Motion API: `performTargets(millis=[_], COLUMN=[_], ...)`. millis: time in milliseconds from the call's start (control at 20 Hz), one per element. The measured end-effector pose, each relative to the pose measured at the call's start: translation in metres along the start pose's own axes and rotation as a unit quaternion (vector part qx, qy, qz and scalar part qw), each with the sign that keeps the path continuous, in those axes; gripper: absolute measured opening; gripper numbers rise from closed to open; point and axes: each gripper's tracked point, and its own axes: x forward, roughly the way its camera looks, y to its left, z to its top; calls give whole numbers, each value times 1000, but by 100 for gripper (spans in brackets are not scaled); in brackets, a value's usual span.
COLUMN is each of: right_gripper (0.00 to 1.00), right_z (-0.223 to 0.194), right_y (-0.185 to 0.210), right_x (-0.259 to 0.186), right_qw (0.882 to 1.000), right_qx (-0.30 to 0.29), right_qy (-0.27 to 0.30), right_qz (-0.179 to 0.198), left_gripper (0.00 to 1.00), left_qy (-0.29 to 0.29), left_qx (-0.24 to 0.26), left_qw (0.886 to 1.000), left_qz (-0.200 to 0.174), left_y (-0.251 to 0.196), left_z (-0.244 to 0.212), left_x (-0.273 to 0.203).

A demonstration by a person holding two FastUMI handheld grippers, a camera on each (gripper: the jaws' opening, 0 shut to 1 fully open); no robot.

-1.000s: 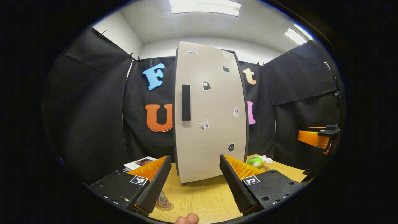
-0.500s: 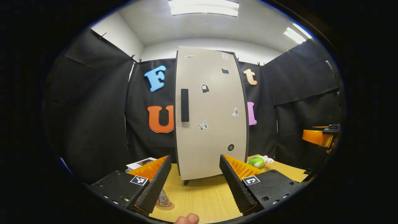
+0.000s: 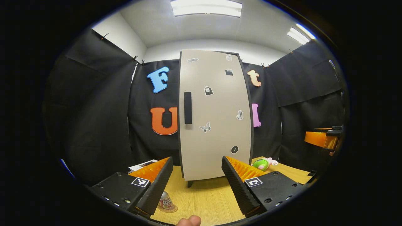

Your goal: Open the cabinet door with the right hand, grasp the bottle in the cabinet with the left hand and place it on the coaster, then close the cabinet door with the right hand.

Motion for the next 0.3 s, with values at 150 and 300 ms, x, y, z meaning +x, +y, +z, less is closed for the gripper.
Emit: performTargets(millis=[150, 300], right_gripper=[89, 89], right_z=[4, 3], right_y=[0, 0], right_x=[0, 0], right_qw=[1000, 1000], right_qx=[-2, -3], right_qy=[-4, -2], right_qz=[-3, -3], left_gripper=[94, 94], left_qy=[-1, 0], left_qx=[-2, -3], left_qw=[1000, 1000], left_qz=[-2, -4], left_y=[-1, -1], left_z=[1, 0], left_x=[-1, 1])
